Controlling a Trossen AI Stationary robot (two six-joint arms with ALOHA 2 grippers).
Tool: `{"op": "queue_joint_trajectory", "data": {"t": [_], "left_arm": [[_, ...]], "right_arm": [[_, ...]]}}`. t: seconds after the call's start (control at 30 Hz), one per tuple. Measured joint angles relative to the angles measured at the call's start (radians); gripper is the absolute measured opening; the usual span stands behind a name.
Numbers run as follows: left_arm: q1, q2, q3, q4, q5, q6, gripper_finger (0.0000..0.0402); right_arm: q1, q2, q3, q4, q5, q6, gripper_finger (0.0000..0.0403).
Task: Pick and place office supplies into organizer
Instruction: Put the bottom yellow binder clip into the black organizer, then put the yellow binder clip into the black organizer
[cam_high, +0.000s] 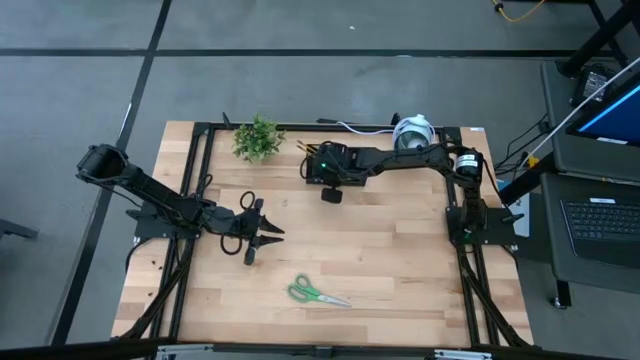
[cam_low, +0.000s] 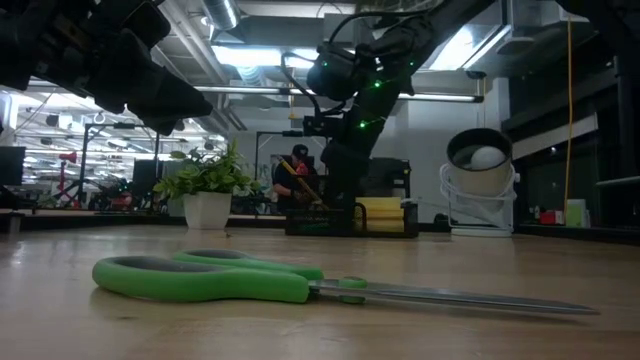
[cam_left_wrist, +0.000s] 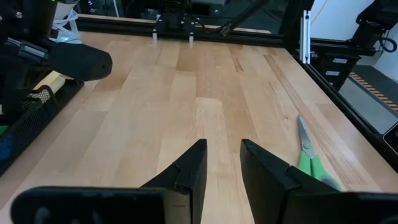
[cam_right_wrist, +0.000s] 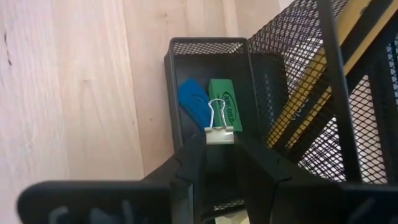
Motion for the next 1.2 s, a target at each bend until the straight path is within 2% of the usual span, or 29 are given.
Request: {"op": "queue_joint_trajectory", "data": {"t": [0.6,0.7,1.0,1.1,1.2], "left_arm": [[0.0,0.0,0.0,0.0,0.0,-0.002,0.009],[0.0,0.0,0.0,0.0,0.0,-0.003,0.009],[0.0,0.0,0.0,0.0,-0.024,-0.01,0.009],[0.0,0.0,0.0,0.0,-0.024,-0.01,0.009],[0.0,0.0,0.0,0.0,-0.024,-0.01,0.009]], "right_arm": [[0.0,0.005,0.0,-0.045,0.008,0.003,0.0083],[0.0,0.005,0.0,-0.043,0.009,0.005,0.0092],[-0.001,0.005,0.0,-0.036,0.012,0.028,0.0154],[-0.001,0.006,0.02,-0.07,0.011,0.06,0.0157],[0.011,0.006,0.058,-0.113,0.012,0.114,0.0137]]}}
